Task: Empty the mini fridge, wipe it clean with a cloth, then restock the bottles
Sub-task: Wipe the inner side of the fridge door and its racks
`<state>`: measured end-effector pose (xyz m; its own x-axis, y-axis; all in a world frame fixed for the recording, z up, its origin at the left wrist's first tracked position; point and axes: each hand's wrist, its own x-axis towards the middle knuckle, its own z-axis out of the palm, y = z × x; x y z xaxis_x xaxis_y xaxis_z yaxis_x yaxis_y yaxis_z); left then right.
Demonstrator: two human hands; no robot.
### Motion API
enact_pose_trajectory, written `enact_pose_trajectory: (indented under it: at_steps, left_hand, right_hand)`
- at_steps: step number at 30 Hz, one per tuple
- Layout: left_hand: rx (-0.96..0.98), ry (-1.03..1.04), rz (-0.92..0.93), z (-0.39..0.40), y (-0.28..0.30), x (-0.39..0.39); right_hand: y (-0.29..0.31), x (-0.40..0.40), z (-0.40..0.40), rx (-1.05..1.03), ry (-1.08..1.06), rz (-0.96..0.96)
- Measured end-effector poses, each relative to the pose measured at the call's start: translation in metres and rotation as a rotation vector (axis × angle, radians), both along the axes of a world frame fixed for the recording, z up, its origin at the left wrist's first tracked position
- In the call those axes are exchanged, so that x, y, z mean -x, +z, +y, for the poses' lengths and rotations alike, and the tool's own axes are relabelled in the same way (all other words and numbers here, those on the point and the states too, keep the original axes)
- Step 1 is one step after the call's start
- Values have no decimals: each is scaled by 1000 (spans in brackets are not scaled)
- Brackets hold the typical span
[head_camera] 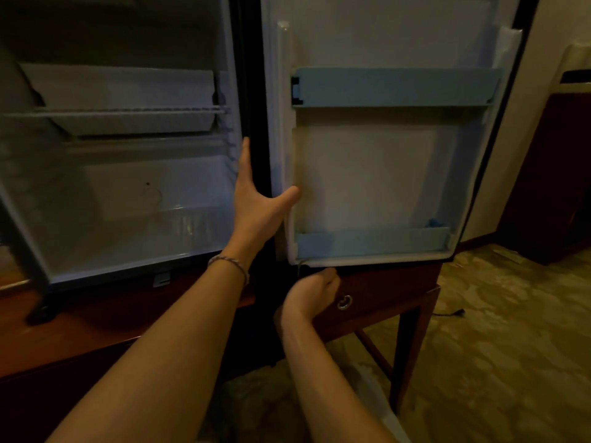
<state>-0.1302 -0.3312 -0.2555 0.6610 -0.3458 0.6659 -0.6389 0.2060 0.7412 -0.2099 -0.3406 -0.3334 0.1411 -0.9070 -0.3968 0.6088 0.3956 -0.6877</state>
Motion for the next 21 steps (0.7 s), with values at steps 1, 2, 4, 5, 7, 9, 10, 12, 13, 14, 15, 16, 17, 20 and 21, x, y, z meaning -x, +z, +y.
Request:
enact_pose_trajectory:
  at_steps: [1,2,4,5,7,9,10,12,13,14,15,16,17,20,21]
  left_hand:
    - [0,-10,4,0,-1,0]
    - [3,-21,13,-1,-3,0]
    - [18,-39,33,-2,-4,0]
    - [24,-46,45,-3,-5,0]
    - [24,-64,63,-4,-7,-1]
    - [19,-76,67,-6,-7,-1]
    - [22,-79,70,-7,-7,-2]
    - [33,-80,76,-8,-7,-1]
    - [35,-77,77,-9,-6,-1]
    - [35,-73,79,-9,-7,-1]
    - [33,-70,81,-10,-7,-1]
    - [31,-69,83,-10,-7,-1]
    - [32,-71,83,-10,-6,0]
    - [41,-79,79,-9,-6,1]
    - [41,-78,80,-9,-6,1]
  right_hand:
    - [0,4,-5,6,-8,-5]
    - [-1,8,-13,17,-31,2]
    - [-3,21,-36,49,-103,38]
    - [-5,29,-51,65,-148,46]
    - [-5,50,-87,96,-240,55]
    - [-4,71,-123,119,-317,86]
    - [-3,79,-137,132,-343,108]
    - [0,91,-155,138,-365,142]
    - [1,93,-160,137,-362,152]
    - [2,93,-162,141,-358,155]
    - [3,92,-160,144,-349,157]
    - [2,89,-158,140,-343,146]
    - [3,86,-152,129,-333,124]
    - [3,67,-124,97,-219,92]
    - [4,60,-110,76,-159,95]
